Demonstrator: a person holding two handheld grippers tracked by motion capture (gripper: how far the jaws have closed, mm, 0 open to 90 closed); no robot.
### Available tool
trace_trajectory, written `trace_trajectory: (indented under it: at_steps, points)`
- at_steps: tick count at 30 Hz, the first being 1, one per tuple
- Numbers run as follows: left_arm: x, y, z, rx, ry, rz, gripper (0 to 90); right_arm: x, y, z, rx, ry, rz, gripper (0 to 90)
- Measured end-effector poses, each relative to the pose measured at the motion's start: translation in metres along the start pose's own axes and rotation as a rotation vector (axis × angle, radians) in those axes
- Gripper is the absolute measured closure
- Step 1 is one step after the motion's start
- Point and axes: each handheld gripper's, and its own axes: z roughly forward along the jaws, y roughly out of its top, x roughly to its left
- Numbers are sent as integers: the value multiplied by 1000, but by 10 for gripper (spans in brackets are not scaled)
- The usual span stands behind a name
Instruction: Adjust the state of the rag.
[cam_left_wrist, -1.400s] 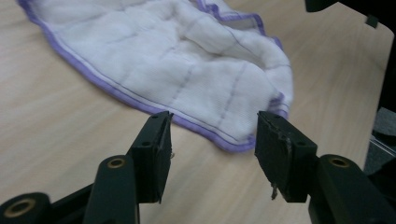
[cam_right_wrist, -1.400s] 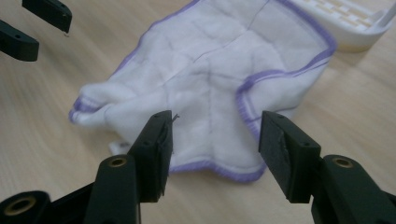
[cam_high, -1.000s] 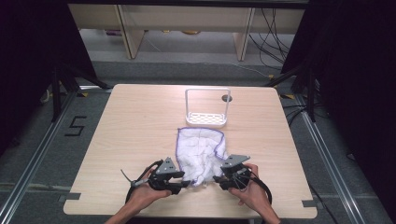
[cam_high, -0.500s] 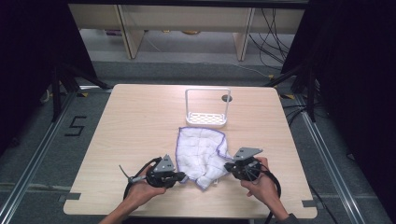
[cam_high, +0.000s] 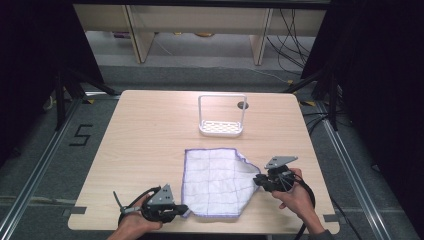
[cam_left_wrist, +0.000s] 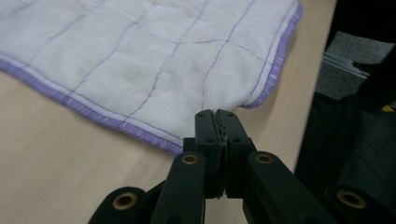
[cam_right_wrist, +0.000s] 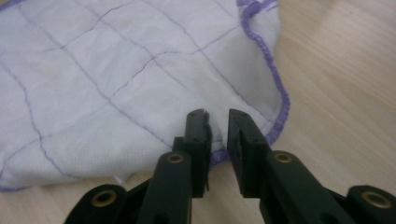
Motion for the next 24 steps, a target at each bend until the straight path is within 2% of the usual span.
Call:
trace_trajectory:
  at_steps: [1,2,3,4,5,6,7,8,10,11,12,13,14,15,16,17,18,19,21,22,23,24]
  points:
    - [0,0,0,0,0,0,869,0,0,0,0,0,0,740]
    - [-2,-1,1,3,-1,3,869,0,2,1,-39,-2,-7,719]
    - [-1,0,1,10,4,28,864,2,8,-5,-51,-39,-22,665]
    - [0,0,2,17,6,4,864,3,11,-6,-62,-58,-12,640]
    - [0,0,2,17,6,4,863,3,11,-6,-62,-58,-12,640]
    - [1,0,2,18,6,19,863,3,19,-7,-67,-93,-19,578]
    - [1,0,2,14,5,15,863,2,21,-6,-79,-106,-20,544]
    - [1,0,2,7,5,14,862,1,25,-3,-93,-114,0,508]
    - [1,-1,2,8,4,15,862,-1,31,3,-105,-117,-5,475]
    - [1,-1,2,12,10,-1,861,-1,34,8,-99,-110,2,473]
    - [2,-1,2,9,6,14,861,-1,36,14,-86,-111,-2,481]
    - [2,-1,2,9,6,14,861,-1,36,14,-86,-111,-2,481]
    - [2,-1,2,8,8,11,861,-1,39,19,-70,-122,-17,521]
    - [4,-1,1,20,12,26,862,-1,42,25,-48,-128,-58,611]
    - [3,-1,1,18,13,17,864,-3,47,31,-15,-134,-110,801]
    - [3,-2,0,10,15,23,865,-4,50,32,-15,-140,-112,843]
    - [3,-2,0,10,15,23,865,-4,50,32,-15,-140,-112,843]
    - [2,-2,0,4,14,-2,865,-8,53,34,-38,-160,-116,865]
    - [4,-2,-2,8,18,15,865,-22,62,33,-26,-188,-92,868]
    - [2,-3,-1,-12,19,-16,865,-38,68,35,-13,-214,-62,852]
    - [2,-3,-1,-12,19,-16,866,-38,68,35,-13,-214,-62,852]
    - [5,-3,-3,3,23,22,866,-52,71,39,-7,-245,-50,805]
